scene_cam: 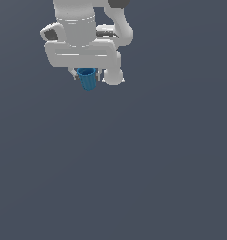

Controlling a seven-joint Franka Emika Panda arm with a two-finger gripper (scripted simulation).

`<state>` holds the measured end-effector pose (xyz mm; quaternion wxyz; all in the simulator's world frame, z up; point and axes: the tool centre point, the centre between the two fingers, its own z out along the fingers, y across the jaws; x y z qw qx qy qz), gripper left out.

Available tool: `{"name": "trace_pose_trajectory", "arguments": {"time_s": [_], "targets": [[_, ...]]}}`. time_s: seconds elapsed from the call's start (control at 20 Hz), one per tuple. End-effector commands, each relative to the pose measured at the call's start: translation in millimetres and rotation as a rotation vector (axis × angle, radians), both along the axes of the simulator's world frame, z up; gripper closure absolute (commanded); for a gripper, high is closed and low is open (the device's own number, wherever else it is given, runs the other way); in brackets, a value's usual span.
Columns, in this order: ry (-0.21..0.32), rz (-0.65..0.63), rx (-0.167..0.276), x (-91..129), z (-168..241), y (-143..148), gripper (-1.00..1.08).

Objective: Pick up the object and move it to a goal position.

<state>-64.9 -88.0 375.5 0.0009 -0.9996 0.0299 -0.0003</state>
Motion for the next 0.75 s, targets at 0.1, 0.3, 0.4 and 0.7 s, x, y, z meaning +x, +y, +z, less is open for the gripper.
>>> {"name": "trace_pose_trajectory", "arguments": {"time_s": [0.1,0.3,0.4,0.7], "targets": [[0.001,0.000,0.000,-7,36,-14,1.08],[0.001,0.000,-0.001,-11,56,-22,1.08],[0.001,0.000,-0.001,-12,63,-25,1.08],[0.001,0.001,-0.002,-12,72,-29,1.08]]}}
